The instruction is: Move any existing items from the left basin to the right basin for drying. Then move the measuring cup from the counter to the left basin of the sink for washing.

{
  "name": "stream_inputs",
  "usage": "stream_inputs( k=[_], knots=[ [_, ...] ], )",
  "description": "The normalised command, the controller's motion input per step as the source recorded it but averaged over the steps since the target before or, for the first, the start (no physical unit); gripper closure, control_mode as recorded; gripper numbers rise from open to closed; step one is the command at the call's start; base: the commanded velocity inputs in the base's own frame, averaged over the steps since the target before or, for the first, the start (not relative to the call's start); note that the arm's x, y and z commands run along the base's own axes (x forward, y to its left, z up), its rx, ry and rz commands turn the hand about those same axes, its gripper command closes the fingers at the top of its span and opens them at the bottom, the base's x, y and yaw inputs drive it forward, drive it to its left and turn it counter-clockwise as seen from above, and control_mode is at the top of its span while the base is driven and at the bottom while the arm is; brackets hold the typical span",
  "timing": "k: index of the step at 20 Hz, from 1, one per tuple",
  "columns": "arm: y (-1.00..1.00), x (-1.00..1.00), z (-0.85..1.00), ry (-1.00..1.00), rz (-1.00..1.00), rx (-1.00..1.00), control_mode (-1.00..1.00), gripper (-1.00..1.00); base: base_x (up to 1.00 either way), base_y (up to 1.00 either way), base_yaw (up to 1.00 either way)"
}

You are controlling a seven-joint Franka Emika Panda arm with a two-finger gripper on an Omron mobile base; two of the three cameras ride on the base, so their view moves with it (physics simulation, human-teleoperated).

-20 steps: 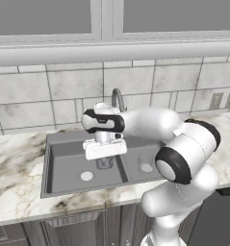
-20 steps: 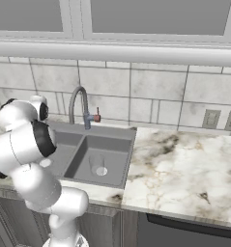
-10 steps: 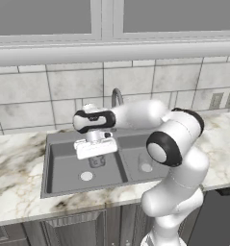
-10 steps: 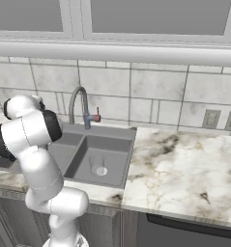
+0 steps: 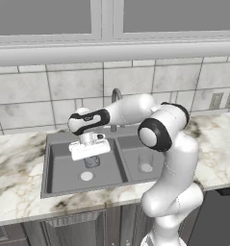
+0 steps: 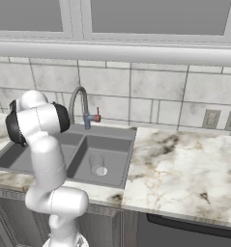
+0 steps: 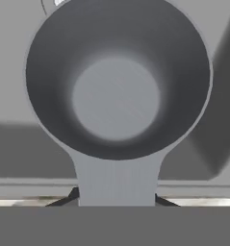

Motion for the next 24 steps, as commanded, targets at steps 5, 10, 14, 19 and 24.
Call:
stream_inputs(
  k=[5, 10, 14, 19, 24],
  knots=[
    [0.17, 0.21, -0.41, -0.01, 0.00, -0.03, -1.00, 1.00, 0.00, 0.00, 0.00],
    [0.12, 0.14, -0.39, -0.03, 0.00, -0.01, -1.00, 1.00, 0.00, 0.00, 0.00],
    [0.11, 0.21, -0.31, -0.01, 0.00, 0.00, -1.00, 1.00, 0.00, 0.00, 0.00],
    [0.13, 0.24, -0.29, 0.00, 0.00, 0.00, -1.00, 1.00, 0.00, 0.00, 0.00],
    [0.12, 0.20, -0.31, -0.01, 0.00, 0.00, -1.00, 1.00, 0.00, 0.00, 0.00]
  ],
)
